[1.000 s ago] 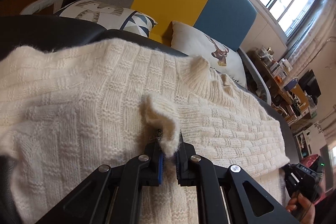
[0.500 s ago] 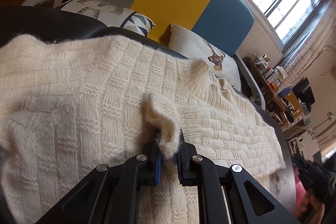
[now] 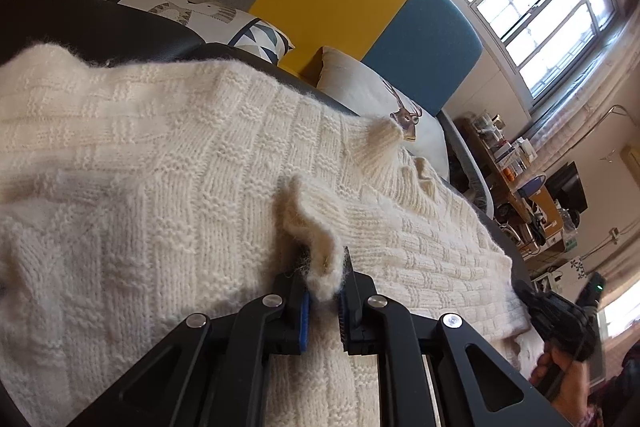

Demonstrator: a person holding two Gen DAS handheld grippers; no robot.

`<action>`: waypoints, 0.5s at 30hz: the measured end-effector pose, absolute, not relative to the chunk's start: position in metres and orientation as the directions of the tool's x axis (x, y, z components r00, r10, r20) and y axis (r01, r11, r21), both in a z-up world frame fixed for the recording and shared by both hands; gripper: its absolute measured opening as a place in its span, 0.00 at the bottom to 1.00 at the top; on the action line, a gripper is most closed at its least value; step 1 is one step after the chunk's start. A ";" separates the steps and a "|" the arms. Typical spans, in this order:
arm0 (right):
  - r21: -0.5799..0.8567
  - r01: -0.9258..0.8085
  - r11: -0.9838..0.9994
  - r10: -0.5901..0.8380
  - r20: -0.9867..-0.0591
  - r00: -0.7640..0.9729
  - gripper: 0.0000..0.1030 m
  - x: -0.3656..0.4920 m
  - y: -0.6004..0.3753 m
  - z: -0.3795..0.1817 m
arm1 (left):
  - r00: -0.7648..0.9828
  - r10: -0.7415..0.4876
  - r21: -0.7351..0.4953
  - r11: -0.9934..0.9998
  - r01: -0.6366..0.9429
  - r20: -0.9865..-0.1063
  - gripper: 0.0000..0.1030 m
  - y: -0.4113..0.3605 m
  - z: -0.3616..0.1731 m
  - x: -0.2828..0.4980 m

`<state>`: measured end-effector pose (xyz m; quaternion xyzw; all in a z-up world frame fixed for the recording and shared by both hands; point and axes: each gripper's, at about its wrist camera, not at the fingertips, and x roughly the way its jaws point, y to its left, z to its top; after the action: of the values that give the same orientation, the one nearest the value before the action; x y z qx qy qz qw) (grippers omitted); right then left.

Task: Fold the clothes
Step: 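Pinch the folded sleeve cuff with the left gripper while the right gripper grasps the sweater edge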

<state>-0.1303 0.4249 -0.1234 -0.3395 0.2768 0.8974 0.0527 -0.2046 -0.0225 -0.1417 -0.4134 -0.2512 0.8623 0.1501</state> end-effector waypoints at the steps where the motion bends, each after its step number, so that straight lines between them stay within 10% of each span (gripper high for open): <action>1: 0.449 -0.263 -0.854 -0.107 -0.646 -0.756 0.09 -0.123 0.419 -0.122 | -0.614 0.468 -0.560 -0.827 -0.050 -0.636 0.12 -0.023 -0.142 -0.204; 15: 0.337 -0.258 -0.905 -0.075 -0.725 -0.685 0.09 -0.105 0.378 -0.116 | -0.601 0.483 -0.580 -0.814 -0.039 -0.637 0.12 -0.027 -0.141 -0.206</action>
<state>-0.1046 0.3779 -0.1162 -0.3936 0.2113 0.8932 0.0512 -0.2064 -0.0269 -0.1406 -0.4198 -0.2641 0.8549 0.1525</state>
